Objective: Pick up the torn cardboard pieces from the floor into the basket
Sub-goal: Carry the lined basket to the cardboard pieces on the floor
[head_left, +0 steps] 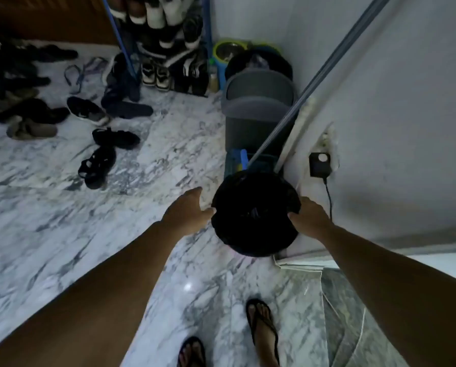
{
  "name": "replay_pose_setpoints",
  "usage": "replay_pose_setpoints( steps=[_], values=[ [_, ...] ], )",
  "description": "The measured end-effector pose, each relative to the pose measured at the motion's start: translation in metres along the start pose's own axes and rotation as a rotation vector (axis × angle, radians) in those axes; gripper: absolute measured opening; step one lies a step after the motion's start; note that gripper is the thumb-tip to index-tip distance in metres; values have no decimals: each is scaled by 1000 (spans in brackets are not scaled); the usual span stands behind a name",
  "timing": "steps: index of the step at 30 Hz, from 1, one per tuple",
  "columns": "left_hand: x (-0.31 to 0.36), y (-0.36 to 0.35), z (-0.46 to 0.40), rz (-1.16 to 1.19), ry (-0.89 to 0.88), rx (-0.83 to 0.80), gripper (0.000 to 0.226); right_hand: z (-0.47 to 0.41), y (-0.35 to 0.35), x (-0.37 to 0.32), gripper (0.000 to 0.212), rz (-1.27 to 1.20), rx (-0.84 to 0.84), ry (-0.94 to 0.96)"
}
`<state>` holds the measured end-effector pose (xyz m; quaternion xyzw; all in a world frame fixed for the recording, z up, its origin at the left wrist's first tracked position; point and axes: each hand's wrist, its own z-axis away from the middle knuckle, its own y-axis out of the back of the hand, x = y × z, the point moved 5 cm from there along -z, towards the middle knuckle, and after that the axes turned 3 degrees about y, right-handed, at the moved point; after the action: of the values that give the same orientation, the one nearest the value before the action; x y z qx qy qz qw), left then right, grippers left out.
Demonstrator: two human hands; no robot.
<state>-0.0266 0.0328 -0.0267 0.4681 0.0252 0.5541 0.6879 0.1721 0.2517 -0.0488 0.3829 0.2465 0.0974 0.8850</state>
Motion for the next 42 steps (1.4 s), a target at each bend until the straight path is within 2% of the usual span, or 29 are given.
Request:
replay_pose_setpoints(
  steps=[4,10,13,16,19,22,26,30,34,37,42],
  values=[
    [-25,-54,-52,-9,120,-20,78,-56,-50,54,57,-19,-76,-210],
    [-56,-115,-115,63,249,-36,80,-103,-108,99,83,-108,-77,-389],
    [-63,-138,-140,106,303,-22,76,-121,-129,109,91,-164,-41,-401],
    [-70,-158,-158,137,328,-14,65,-128,-138,112,87,-203,92,-355],
    [-77,-173,-167,167,321,20,75,-127,-145,113,90,-225,181,-324],
    [-81,-174,-169,151,315,80,83,-121,-149,110,103,-199,160,-330],
    [-92,-164,-156,149,319,30,102,-118,-143,98,104,-183,125,-284],
    [-101,-135,-124,137,340,65,104,-103,-126,64,101,-184,97,-231],
    [-102,-88,-80,193,402,218,105,-82,-99,11,95,-183,116,-80],
    [-105,-49,-42,284,429,357,98,-66,-80,-33,95,-141,116,28],
    [-122,21,43,398,496,574,93,-23,-49,-122,91,-93,14,163]
  ],
)
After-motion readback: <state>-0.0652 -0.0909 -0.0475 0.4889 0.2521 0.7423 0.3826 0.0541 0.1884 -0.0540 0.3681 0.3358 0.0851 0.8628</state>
